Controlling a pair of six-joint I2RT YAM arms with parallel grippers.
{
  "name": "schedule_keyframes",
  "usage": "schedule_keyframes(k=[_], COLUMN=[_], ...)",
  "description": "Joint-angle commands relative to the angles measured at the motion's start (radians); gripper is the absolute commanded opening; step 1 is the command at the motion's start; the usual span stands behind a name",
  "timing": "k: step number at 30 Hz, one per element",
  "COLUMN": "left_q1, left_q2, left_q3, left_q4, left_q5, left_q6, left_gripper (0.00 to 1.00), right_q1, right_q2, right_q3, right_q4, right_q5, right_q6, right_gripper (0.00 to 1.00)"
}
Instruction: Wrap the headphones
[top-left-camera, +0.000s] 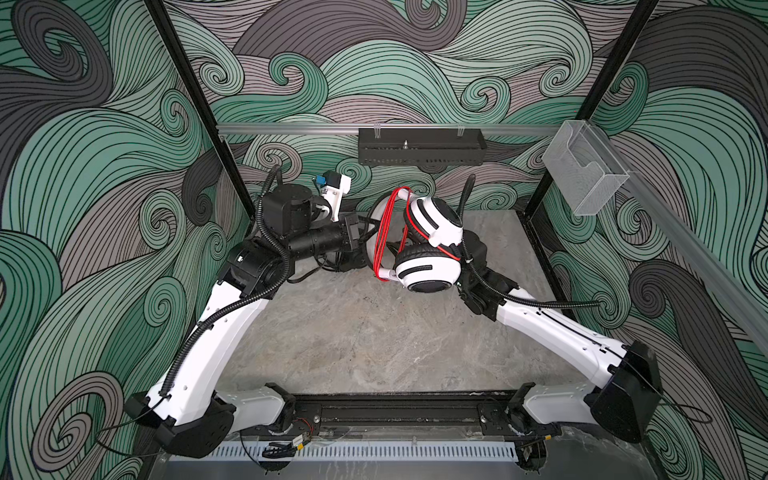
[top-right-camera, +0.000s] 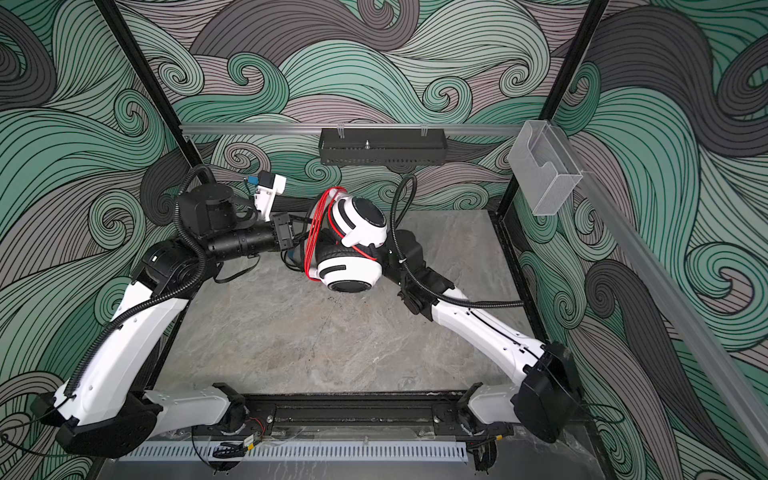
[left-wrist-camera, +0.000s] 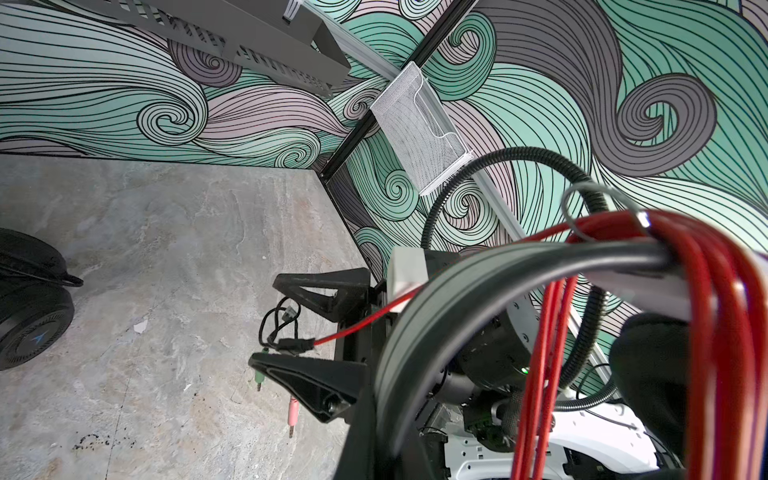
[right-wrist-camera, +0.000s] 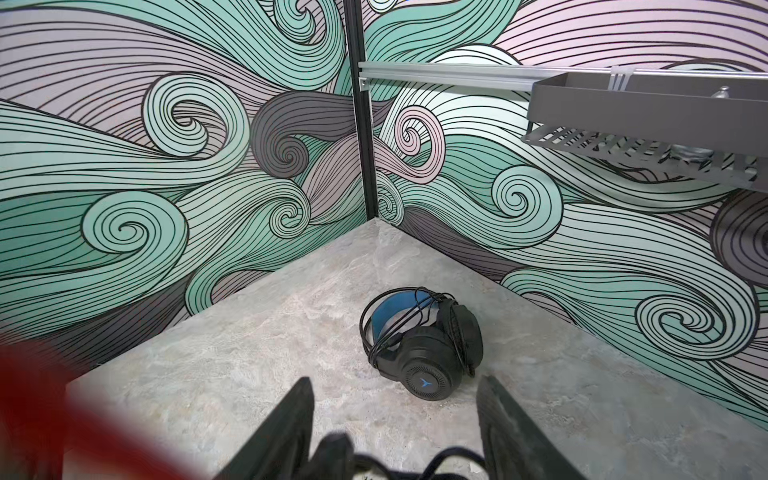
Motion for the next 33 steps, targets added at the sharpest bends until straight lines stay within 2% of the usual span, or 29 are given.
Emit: schedule_keyframes(k=[1, 4, 13, 22, 28, 33], left_q1=[-0.007, -0.009, -0.006, -0.003, -0.001, 0.002], left_q2=[-0.03, -0.026, -0.032, -0.053, -0.081, -0.101], left_q3=[0.019, 0.023, 0.041, 0.026, -0.004, -0.03], left_q4=[0.087, 0.098, 0.108, 0.136, 0.153, 0.171], left_q5=[0.039, 0.044, 0.019, -0.04, -0.127, -0.19], left_q6=[-0.043, -0.048, -0.055, -0.069, -0.087, -0.091], left_gripper=[0.0, 0.0, 0.0, 0.0, 0.0, 0.0], right_q1=[-0.006, -0.008, -0.008, -0.006, -0.003, -0.003], right_q2=[0.009, 0.007, -0.022, -0.099, -0.137, -0.176], right_q3=[0.005, -0.036, -0.136, -0.228, -0.274, -0.306], right_q4=[0.03, 0.044, 0.034, 0.021, 0.002, -0.007], right_q5=[-0.024, -0.059, -0.111, -0.146, -0.167, -0.193], right_q6=[0.022, 0.028, 0.026, 0.044, 0.05, 0.053], right_gripper=[0.59, 0.55, 0.25, 0.21, 0.06, 0.08])
